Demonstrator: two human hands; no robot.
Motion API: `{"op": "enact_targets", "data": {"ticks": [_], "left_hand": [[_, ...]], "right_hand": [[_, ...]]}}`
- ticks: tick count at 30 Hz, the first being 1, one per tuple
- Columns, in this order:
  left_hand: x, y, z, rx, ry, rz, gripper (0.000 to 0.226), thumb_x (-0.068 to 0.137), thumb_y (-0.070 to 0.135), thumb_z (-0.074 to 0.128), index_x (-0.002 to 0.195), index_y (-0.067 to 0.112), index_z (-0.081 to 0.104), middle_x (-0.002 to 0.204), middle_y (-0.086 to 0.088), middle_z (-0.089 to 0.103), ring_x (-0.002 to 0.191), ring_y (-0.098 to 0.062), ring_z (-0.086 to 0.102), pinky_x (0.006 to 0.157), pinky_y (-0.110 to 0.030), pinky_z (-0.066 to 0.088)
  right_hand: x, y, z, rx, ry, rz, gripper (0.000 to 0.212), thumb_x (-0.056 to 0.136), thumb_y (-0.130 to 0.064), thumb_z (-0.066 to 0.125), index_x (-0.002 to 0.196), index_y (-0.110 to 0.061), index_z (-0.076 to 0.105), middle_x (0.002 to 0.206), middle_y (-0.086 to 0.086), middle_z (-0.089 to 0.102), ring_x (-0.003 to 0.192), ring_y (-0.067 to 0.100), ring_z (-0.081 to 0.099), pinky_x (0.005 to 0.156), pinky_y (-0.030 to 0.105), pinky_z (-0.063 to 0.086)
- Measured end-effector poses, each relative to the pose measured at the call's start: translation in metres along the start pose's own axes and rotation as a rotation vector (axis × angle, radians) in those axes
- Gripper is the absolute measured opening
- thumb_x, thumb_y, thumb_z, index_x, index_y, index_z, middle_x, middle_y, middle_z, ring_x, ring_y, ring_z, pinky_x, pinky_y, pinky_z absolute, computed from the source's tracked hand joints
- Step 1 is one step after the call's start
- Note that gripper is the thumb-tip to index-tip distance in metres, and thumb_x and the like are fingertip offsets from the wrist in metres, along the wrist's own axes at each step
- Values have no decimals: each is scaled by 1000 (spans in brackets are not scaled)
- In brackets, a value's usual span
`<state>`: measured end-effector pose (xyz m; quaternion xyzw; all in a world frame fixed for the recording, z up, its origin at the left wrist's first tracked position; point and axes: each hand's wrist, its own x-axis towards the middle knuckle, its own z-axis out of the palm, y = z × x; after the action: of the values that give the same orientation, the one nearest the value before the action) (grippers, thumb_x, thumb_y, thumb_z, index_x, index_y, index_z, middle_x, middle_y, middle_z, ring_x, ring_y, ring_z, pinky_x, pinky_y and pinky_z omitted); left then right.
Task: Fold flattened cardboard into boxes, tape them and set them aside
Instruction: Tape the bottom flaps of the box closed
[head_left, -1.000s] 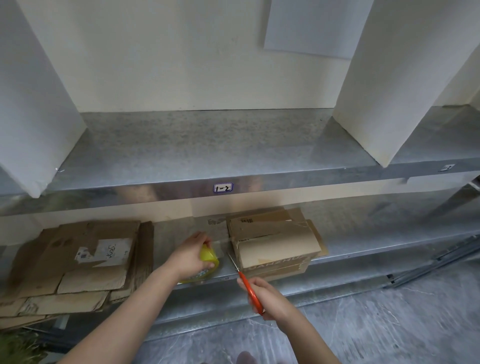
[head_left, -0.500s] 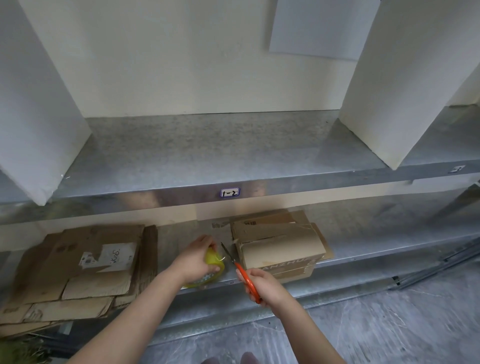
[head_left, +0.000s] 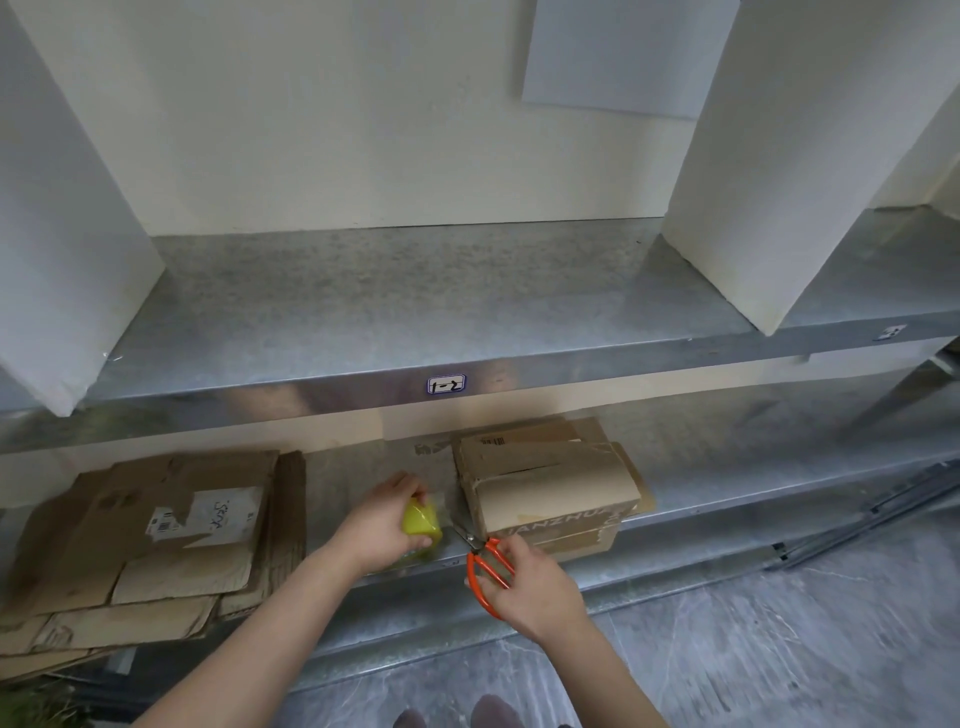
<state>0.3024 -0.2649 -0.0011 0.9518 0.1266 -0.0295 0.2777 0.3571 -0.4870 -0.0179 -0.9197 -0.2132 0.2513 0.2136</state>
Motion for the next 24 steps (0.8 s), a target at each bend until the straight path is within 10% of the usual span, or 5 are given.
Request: {"op": "enact_targets", "data": {"ticks": [24], "left_hand": [[-35, -18, 11, 221, 293, 94, 47, 56, 20, 86, 85, 24, 49, 94, 3, 56, 79, -22, 56, 66, -33, 44]], "right_hand": [[7, -22, 19, 368, -265, 158, 60, 71, -73, 62, 113, -32, 48, 111, -2, 64, 101, 17, 62, 91, 32, 50]]}}
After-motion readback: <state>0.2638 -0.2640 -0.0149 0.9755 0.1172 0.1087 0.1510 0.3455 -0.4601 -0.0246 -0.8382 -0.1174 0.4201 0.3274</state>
